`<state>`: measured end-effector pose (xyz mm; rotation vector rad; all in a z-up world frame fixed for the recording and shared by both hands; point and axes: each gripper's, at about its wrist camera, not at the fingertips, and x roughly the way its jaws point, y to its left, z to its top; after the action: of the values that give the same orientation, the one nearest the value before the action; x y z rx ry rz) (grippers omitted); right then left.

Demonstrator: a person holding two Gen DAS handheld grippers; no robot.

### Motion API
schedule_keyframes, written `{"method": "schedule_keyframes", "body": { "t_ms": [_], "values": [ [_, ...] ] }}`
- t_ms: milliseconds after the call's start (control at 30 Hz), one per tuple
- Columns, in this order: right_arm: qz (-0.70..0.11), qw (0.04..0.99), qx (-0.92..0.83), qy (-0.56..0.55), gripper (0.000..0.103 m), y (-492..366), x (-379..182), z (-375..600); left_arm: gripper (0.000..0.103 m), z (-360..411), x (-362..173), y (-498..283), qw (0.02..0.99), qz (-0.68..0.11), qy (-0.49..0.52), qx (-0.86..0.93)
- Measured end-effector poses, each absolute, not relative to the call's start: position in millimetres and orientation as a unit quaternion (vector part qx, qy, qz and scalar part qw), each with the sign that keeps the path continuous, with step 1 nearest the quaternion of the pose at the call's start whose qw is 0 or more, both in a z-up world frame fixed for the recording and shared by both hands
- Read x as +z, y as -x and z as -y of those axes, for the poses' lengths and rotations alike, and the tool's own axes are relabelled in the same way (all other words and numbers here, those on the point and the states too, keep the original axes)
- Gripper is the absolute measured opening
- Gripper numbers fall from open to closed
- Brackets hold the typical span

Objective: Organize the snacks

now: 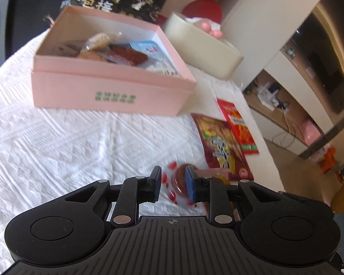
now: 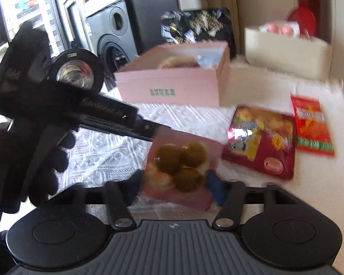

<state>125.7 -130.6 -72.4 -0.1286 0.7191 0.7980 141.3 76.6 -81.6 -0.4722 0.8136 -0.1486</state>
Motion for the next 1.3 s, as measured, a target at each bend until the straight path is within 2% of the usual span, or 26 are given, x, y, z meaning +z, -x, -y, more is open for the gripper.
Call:
{"method": "schedule_keyframes", "body": {
  "t_ms": [133,267,367,667,867,967,1200,1300],
  "values": [
    [-0.318,0.890,0.312,0.100,0.055,-133.4,-71.8,142.7,0.026,-74.2,-81.7,-137.0,0.885,-0.401,0.223,-0.083],
    [-0.336,0.898,0.266,0.097,0.056,-144.9,-83.5,162.6,0.026,-63.5,-91.0,-132.5,0.872,-0.419,0.230,-0.111],
    [-0.311,0.912,0.231,0.138,0.057,-136.8,-92.0,161.6,0.026,-56.1,-93.7,-132.9,0.870,-0.424,0.222,-0.118],
    [-0.323,0.876,0.344,0.099,0.058,-111.6,-88.2,122.4,0.026,-63.8,-88.2,-138.7,0.881,-0.410,0.218,-0.087],
    [-0.312,0.869,0.368,0.109,0.059,-100.2,-85.8,114.2,0.027,-49.5,-71.7,-133.3,0.911,-0.382,0.137,-0.073],
    [-0.315,0.883,0.334,0.098,0.066,-108.0,-83.4,133.4,0.027,-31.3,-68.8,-132.8,0.917,-0.376,0.098,-0.094],
    [-0.331,0.907,0.253,0.063,0.067,-123.1,-90.1,176.2,0.027,6.9,-74.6,-132.0,0.925,-0.365,-0.016,-0.102],
    [-0.335,0.910,0.239,0.049,0.072,-127.8,-95.8,182.9,0.030,9.3,-78.9,-126.8,0.923,-0.369,-0.047,-0.096]
  ]
}}
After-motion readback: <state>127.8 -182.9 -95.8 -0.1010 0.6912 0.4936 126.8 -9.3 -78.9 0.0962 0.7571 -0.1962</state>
